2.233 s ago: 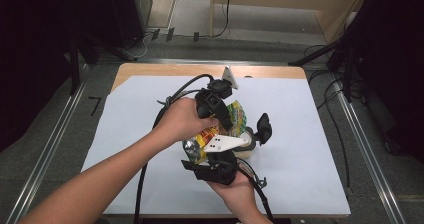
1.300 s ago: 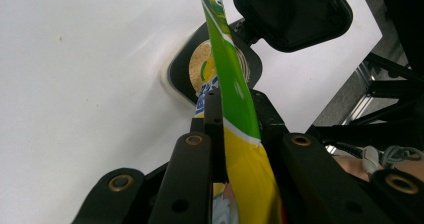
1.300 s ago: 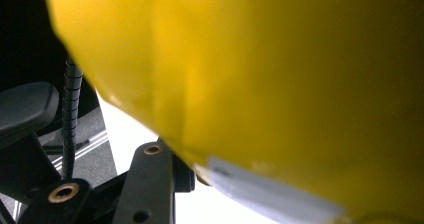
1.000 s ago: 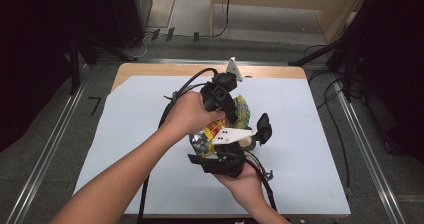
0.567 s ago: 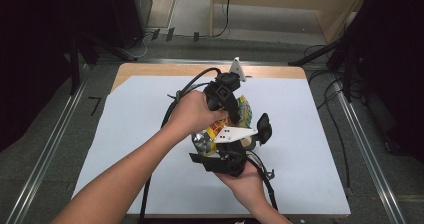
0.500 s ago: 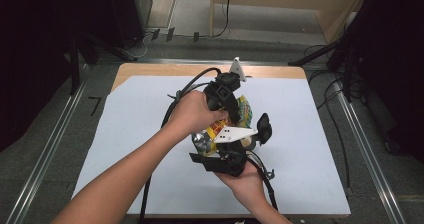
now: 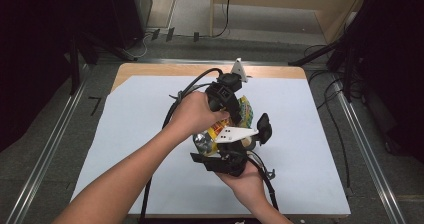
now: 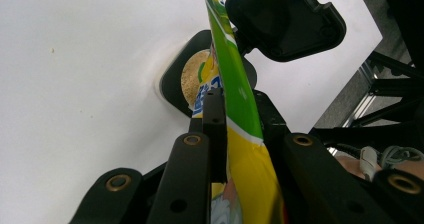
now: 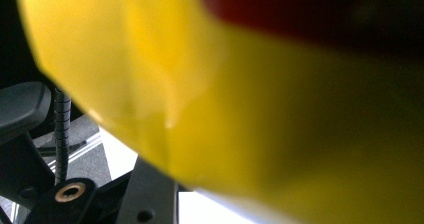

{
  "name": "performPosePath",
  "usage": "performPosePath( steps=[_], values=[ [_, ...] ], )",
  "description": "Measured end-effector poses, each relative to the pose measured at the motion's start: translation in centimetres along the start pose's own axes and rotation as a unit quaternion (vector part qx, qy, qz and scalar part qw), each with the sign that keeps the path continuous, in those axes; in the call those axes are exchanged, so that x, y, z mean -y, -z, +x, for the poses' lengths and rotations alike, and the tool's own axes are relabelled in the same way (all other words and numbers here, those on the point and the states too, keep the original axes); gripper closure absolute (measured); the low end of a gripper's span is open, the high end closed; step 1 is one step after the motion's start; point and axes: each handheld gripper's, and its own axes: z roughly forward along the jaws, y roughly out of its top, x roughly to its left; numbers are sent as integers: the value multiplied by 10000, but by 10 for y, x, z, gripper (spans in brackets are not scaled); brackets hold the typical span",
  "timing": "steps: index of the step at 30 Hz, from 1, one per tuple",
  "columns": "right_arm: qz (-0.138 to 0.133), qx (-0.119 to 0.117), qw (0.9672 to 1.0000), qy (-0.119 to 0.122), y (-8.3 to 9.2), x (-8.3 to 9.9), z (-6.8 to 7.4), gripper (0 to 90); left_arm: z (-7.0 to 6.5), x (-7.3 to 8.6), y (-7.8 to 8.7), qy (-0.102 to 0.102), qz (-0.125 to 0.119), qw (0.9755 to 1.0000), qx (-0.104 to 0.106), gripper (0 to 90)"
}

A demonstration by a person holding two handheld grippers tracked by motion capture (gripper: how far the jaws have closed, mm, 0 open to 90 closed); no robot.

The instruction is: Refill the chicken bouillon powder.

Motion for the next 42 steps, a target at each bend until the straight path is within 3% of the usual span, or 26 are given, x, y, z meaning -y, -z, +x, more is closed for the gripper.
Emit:
performPosePath(
  steps=[42],
  values=[
    [20,110,9999,54,0,4,0,646,-2,0,-5,-29,14,10000,42,800]
  ],
)
